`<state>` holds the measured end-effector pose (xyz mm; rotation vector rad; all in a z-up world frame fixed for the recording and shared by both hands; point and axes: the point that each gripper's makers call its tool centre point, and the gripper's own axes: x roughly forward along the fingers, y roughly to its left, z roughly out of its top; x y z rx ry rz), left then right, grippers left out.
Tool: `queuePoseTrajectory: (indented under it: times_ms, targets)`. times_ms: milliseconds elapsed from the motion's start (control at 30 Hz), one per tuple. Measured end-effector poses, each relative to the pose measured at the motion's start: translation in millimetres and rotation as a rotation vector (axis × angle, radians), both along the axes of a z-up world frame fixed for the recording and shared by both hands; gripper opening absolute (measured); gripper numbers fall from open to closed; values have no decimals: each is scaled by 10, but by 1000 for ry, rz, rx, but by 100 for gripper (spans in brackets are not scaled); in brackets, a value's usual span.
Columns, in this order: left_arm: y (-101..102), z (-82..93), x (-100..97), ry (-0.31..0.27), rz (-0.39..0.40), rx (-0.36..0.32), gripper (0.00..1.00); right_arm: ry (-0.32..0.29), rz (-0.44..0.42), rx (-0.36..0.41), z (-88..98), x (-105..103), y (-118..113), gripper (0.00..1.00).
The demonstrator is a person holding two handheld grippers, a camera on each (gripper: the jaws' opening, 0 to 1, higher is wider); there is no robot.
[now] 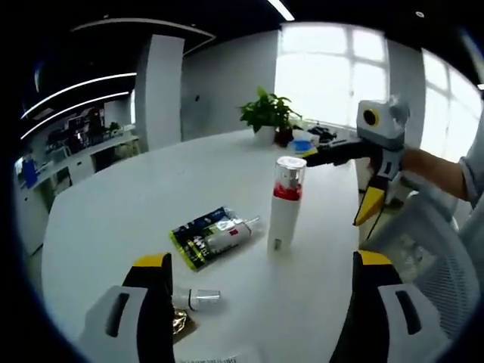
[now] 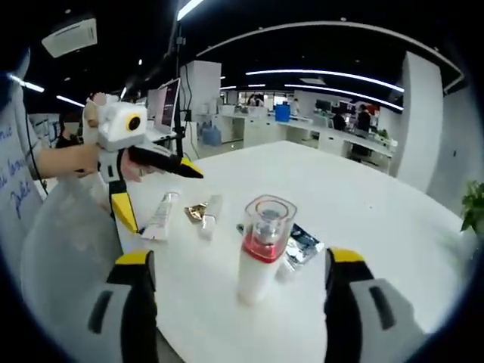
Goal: Arrange the skincare products in the storage area until every visible bottle or jar stands upright without overlapping.
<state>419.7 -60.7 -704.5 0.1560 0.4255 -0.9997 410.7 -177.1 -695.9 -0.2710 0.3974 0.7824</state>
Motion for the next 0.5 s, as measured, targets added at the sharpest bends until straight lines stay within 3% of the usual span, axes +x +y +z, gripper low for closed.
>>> queuePoseTrajectory:
  times_ms: [267, 367, 500]
  targets:
    - [209, -68, -141, 1, 17, 31, 97, -17, -11, -35, -71, -70, -5, 100]
    - [348, -101, -167, -12, 38, 63, 97, 12, -7, -38, -116, -101, 9, 99]
    - [507, -73, -151, -48, 61, 69, 97, 6, -7, -59, -147, -111, 19, 100]
